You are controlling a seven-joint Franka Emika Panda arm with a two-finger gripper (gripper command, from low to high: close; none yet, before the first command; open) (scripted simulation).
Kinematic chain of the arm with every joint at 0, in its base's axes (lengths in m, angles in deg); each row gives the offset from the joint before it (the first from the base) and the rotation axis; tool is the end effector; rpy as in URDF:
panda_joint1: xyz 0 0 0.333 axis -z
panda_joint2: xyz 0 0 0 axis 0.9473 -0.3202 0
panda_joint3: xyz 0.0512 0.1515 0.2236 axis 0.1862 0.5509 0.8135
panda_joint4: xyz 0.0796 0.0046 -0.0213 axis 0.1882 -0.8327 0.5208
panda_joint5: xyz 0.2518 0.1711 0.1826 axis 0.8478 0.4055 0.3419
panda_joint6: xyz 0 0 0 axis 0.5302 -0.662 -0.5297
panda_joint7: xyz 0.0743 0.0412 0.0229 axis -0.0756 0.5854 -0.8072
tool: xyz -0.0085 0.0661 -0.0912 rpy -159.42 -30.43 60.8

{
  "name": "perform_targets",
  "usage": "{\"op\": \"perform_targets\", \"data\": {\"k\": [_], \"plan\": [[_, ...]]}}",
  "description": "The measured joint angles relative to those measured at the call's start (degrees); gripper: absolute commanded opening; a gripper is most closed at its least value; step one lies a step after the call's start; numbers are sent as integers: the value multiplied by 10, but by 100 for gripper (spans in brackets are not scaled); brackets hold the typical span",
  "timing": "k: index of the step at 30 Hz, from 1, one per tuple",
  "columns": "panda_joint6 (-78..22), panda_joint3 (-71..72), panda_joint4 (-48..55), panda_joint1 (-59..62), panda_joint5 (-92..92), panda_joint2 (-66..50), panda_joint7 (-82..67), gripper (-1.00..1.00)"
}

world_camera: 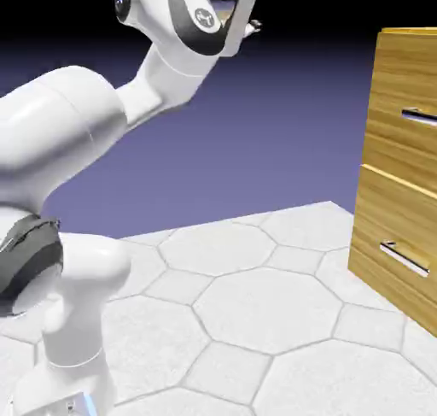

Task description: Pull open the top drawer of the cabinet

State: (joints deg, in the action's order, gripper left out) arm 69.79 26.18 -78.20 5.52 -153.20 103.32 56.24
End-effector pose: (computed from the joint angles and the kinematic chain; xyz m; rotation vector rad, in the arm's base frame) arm 0.3155 -0.0143 0.7523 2.0146 0.6560 2.2244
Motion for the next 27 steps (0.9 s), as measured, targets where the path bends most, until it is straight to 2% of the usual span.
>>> {"op": "perform_targets", "data": {"k": [27], "plan": [[-159,-295,269,-514,-673,277,-151,0]]}}
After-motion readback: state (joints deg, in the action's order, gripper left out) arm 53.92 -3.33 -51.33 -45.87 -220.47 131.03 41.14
